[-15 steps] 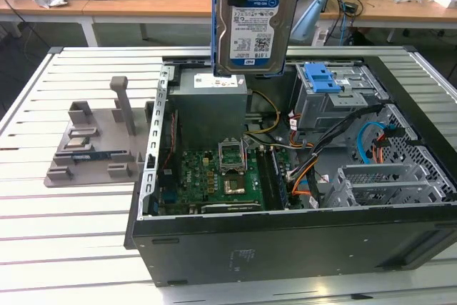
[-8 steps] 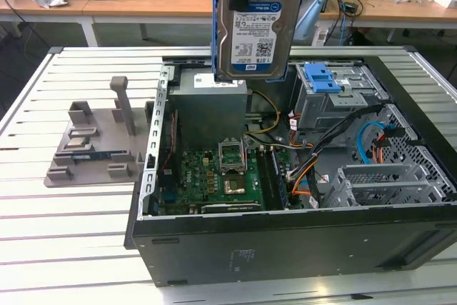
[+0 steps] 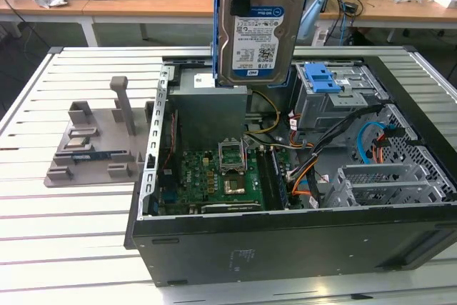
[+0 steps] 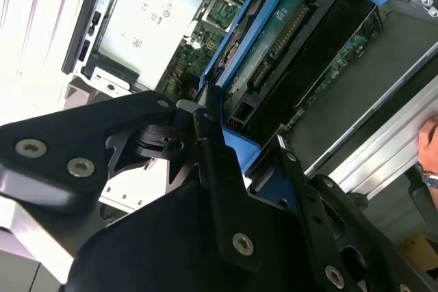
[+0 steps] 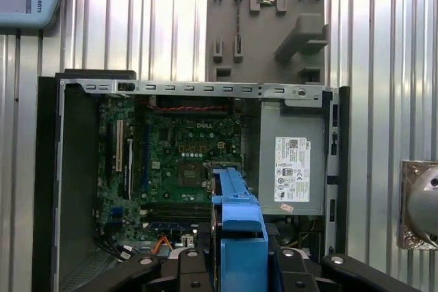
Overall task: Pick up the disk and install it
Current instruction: 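Pick up the disk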
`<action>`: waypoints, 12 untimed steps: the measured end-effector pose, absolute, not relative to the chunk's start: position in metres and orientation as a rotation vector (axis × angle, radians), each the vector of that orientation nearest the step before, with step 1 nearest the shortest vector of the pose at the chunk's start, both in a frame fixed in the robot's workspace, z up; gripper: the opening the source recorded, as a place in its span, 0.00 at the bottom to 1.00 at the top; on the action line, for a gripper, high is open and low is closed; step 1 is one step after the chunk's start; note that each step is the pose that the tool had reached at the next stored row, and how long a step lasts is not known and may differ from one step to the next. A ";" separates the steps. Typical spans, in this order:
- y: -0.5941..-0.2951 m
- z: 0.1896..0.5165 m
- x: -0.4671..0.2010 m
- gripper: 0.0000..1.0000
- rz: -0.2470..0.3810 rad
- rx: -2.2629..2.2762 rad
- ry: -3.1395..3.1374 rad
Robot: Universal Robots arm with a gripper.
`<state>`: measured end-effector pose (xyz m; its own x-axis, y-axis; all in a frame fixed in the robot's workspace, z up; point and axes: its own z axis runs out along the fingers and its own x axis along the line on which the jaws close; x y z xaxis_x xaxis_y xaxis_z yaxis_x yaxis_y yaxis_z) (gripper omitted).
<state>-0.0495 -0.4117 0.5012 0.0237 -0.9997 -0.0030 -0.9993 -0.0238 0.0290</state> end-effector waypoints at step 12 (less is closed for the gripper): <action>-0.424 0.501 -0.048 0.37 -0.035 2.234 -2.182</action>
<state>-0.0482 -0.4240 0.5006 0.0237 -0.9997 -0.0030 -0.9993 -0.0238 0.0290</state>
